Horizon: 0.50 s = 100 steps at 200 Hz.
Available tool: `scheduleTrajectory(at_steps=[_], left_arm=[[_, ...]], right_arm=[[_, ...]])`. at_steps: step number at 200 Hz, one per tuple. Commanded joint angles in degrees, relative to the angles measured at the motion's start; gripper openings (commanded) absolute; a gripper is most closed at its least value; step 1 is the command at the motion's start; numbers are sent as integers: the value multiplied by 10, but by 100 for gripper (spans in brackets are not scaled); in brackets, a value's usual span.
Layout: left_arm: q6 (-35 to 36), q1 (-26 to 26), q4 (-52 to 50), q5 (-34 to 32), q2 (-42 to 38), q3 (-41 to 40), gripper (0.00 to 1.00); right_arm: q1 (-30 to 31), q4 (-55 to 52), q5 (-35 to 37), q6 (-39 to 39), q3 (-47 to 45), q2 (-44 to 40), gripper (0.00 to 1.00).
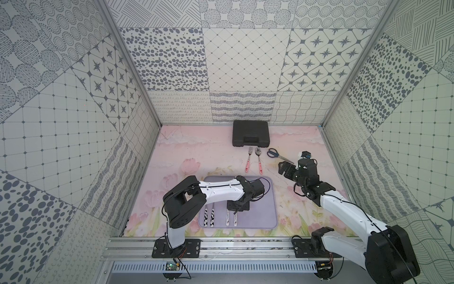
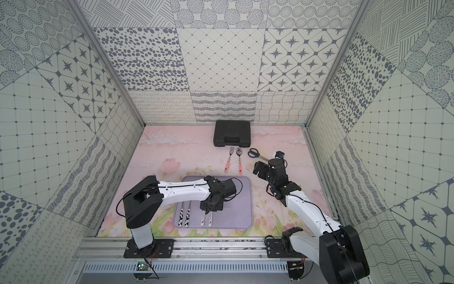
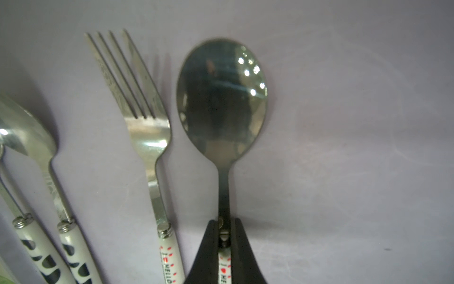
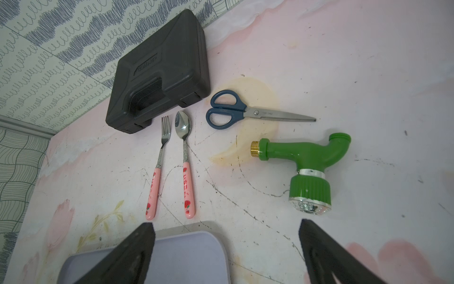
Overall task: Set the spoon and fork side by side
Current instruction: Place the spoon on the tray.
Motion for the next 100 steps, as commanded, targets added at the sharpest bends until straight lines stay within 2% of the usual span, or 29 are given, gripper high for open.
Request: scheduleTrajectory(at_steps=[1, 100], left_arm=[[-21, -6, -35, 5, -7, -4, 0], [-24, -11, -45, -3, -12, 0, 1]], right_arm=[[2, 14, -3, 2, -6, -7, 97], [2, 14, -4, 3, -6, -7, 97]])
